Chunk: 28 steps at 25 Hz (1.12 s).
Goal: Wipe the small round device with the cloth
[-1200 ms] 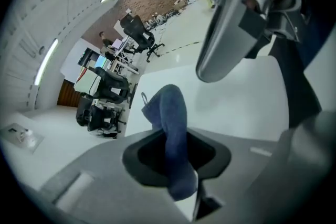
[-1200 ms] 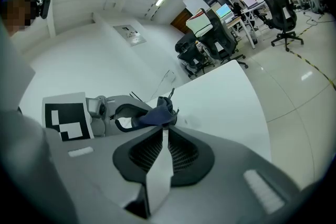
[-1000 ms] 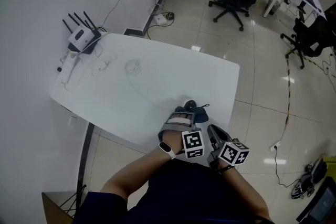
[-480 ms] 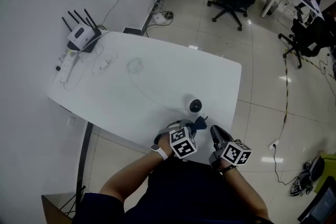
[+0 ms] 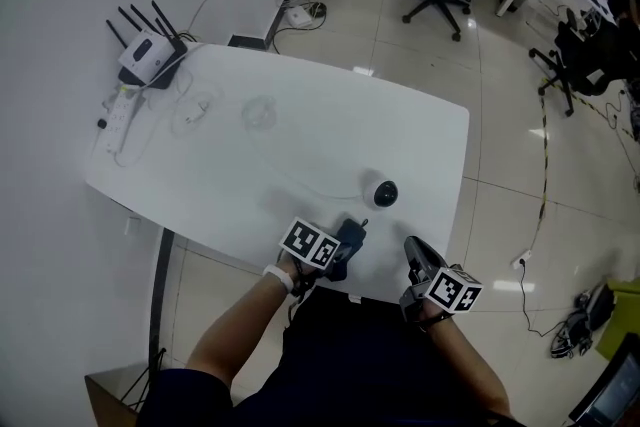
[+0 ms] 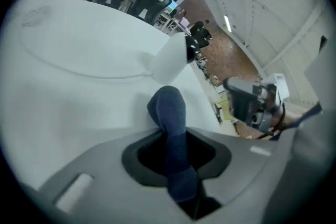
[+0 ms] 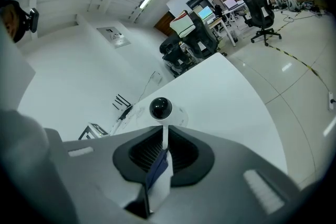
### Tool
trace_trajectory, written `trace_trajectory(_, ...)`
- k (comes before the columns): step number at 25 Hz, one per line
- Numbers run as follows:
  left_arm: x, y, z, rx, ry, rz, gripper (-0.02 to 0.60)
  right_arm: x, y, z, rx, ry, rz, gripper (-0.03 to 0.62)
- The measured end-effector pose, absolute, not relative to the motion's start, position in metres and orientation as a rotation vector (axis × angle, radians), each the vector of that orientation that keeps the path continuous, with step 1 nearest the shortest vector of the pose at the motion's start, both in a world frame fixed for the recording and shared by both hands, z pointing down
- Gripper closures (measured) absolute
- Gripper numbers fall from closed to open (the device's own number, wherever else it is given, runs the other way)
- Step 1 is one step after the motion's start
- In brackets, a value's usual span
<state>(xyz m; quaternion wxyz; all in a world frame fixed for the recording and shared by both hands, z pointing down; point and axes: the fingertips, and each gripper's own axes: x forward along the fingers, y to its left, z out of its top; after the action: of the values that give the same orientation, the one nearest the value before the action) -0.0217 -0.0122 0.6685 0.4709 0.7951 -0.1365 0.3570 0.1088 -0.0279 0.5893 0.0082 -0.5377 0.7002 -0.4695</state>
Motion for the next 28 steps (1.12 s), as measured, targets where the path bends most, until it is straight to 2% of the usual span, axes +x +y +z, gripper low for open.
trace_trajectory(2, -0.047, -0.030, 0.680, 1.990, -0.485, 0.997, 0.467, 0.106, -0.029, 0.590, -1.683, 2.194, -1.470, 0.557)
trace_trajectory(7, -0.087, -0.062, 0.692, 2.166, -0.826, 1.361, 0.314, 0.100, -0.033, 0.588, -1.657, 2.230, -1.460, 0.557)
trace_trajectory(10, -0.091, -0.062, 0.690, 2.156, -0.919, 1.352, 0.302, 0.095, -0.038, 0.580, -1.619, 2.272, -1.422, 0.557)
trace_trajectory(13, -0.098, -0.065, 0.671, 2.147, -1.065, 1.217, 0.304, 0.091, -0.036, 0.571, -1.573, 2.312, -1.377, 0.557)
trace_trajectory(15, -0.103, -0.064, 0.647, 2.155, -1.179, 1.064, 0.343, 0.092, -0.028, 0.568, -1.557, 2.344, -1.355, 0.557)
trace_trajectory(20, -0.081, -0.032, 0.577, 2.235, -1.322, 0.743, 0.533, 0.107, 0.003, 0.564, -1.526, 2.371, -1.328, 0.559)
trace_trajectory(22, -0.059, -0.013, 0.554, 2.281, -1.315, 0.626, 0.570, 0.113, 0.016, 0.557, -1.517, 2.398, -1.289, 0.562)
trace_trajectory(28, -0.010, 0.050, 0.527, 2.331, -1.303, 0.502, 0.580, 0.121, 0.053, 0.514, -1.521, 2.646, -0.904, 0.580)
